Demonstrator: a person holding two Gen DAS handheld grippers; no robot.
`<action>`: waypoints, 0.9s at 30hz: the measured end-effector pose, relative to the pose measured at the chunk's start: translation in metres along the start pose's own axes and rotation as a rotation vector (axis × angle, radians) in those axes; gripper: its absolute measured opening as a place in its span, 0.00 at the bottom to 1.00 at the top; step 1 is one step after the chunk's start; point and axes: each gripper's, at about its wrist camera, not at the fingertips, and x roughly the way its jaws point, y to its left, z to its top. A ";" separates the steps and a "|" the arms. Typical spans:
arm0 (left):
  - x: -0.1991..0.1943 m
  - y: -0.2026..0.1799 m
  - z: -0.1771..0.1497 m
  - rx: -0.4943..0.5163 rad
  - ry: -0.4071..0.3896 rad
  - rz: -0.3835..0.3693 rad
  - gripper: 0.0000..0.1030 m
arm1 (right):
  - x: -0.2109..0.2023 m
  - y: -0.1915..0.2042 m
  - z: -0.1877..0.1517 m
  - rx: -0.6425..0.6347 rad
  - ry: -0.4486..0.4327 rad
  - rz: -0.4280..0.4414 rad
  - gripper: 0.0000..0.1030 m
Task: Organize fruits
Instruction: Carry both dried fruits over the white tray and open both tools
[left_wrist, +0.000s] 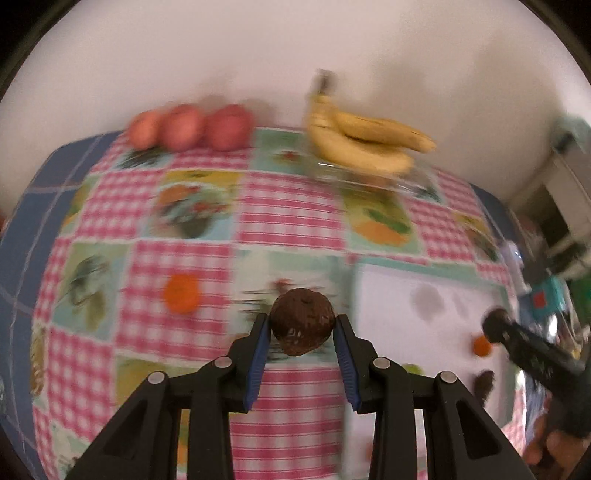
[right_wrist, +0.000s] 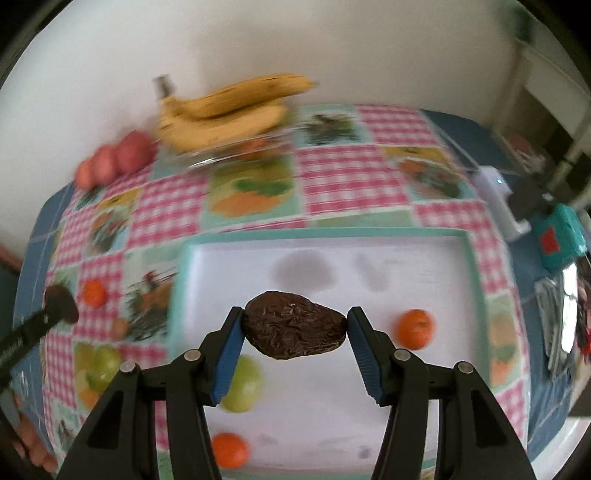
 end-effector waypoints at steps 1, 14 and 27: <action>0.002 -0.010 -0.001 0.023 0.003 -0.014 0.36 | 0.000 -0.010 0.001 0.025 -0.003 -0.005 0.57; 0.035 -0.087 -0.006 0.167 0.003 -0.109 0.36 | -0.002 -0.069 0.018 0.145 -0.087 -0.052 0.57; 0.080 -0.076 -0.009 0.108 0.068 -0.090 0.36 | 0.044 -0.084 0.019 0.137 -0.061 -0.058 0.57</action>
